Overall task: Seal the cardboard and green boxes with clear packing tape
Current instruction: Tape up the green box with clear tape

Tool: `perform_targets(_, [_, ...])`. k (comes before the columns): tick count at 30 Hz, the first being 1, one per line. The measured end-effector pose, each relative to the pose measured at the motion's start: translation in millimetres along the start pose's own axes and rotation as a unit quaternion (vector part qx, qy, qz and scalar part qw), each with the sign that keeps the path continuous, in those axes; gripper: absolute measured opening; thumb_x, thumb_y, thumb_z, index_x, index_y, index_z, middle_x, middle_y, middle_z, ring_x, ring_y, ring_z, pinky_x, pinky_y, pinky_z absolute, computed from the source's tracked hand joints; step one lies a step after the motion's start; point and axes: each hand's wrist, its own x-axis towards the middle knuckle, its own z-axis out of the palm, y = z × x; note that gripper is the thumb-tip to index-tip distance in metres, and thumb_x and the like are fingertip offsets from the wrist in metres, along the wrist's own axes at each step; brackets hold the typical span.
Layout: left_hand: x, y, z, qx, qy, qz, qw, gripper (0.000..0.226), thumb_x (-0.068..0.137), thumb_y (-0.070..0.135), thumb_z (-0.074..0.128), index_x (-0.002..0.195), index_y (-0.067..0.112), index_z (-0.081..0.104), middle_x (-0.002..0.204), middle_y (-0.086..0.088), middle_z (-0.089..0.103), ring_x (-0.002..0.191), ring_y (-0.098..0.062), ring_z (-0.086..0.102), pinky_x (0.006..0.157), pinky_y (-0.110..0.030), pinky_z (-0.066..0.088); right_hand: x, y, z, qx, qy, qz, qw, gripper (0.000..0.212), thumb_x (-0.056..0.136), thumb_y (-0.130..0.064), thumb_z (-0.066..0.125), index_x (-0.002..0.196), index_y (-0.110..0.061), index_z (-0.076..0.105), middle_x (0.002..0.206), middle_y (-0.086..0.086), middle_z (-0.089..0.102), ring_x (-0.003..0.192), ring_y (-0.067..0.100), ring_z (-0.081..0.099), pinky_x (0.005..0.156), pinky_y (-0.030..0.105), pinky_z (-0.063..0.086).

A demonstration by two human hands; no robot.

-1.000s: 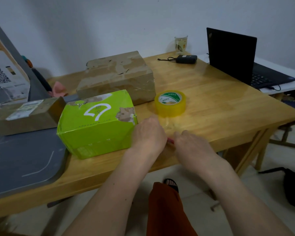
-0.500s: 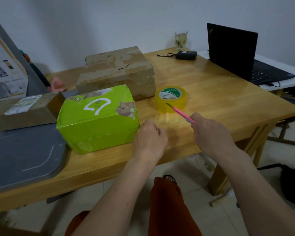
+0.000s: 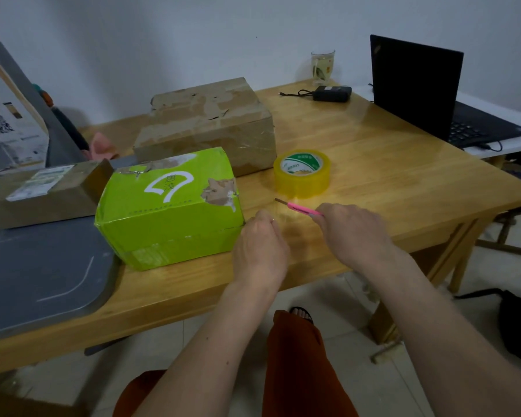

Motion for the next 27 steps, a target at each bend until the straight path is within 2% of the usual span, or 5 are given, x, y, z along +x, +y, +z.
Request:
perform_targets(8, [-3.5, -1.7, -0.9, -0.010, -0.007, 0.003, 1.000, 0.014, 0.102, 0.015, 0.042, 0.096, 0.014, 0.055, 0.102, -0.010, 0.065, 0.097, -0.030, 0.059, 0.065, -0.027, 0.023, 5.2, -10.3, 5.0, 0.025, 0.006, -0.005, 1.000, 0.033, 0.105, -0.037, 0.031, 0.110, -0.017, 0.056, 0.098, 0.007, 0.066, 0.088, 0.032, 0.061, 0.063, 0.034, 0.034])
perform_targets(13, [-3.2, -3.5, 0.4, -0.012, -0.018, 0.000, 1.000, 0.019, 0.100, 0.015, 0.043, 0.103, 0.008, 0.061, 0.104, -0.013, 0.067, 0.101, -0.033, 0.060, 0.068, -0.031, 0.028, 6.9, -18.6, 5.3, 0.078, 0.117, -0.031, 0.990, 0.033, 0.104, -0.038, 0.031, 0.116, -0.017, 0.054, 0.094, 0.005, 0.064, 0.084, 0.032, 0.061, 0.060, 0.034, 0.029])
perform_targets(16, [-3.2, -3.6, -0.3, -0.017, -0.016, -0.005, 1.000, 0.020, 0.101, 0.015, 0.043, 0.105, 0.007, 0.061, 0.105, -0.014, 0.067, 0.102, -0.033, 0.060, 0.067, -0.030, 0.028, 6.1, -16.5, 3.5, 0.084, 0.136, -0.036, 0.986, 0.032, 0.104, -0.038, 0.033, 0.114, -0.018, 0.056, 0.091, 0.003, 0.063, 0.080, 0.030, 0.060, 0.059, 0.033, 0.032])
perform_targets(21, [-3.0, -7.4, -0.2, -0.021, -0.025, -0.020, 0.999, 0.020, 0.100, 0.013, 0.043, 0.104, 0.006, 0.062, 0.103, -0.014, 0.068, 0.101, -0.032, 0.060, 0.069, -0.031, 0.032, -5.7, -0.1, 3.2, 0.052, 0.111, -0.013, 0.992, 0.032, 0.103, -0.038, 0.035, 0.111, -0.017, 0.058, 0.073, -0.004, 0.050, 0.064, 0.022, 0.048, 0.056, 0.031, 0.034])
perform_targets(27, [-1.9, -10.3, 0.2, -0.042, -0.029, -0.031, 0.998, 0.023, 0.100, 0.016, 0.045, 0.097, 0.006, 0.066, 0.097, -0.014, 0.070, 0.095, -0.031, 0.062, 0.067, -0.029, 0.033, -15.1, 6.2, 1.7, 0.013, 0.064, 0.001, 0.998, 0.032, 0.103, -0.037, 0.036, 0.108, -0.019, 0.061, 0.073, -0.003, 0.053, 0.065, 0.021, 0.050, 0.058, 0.031, 0.040])
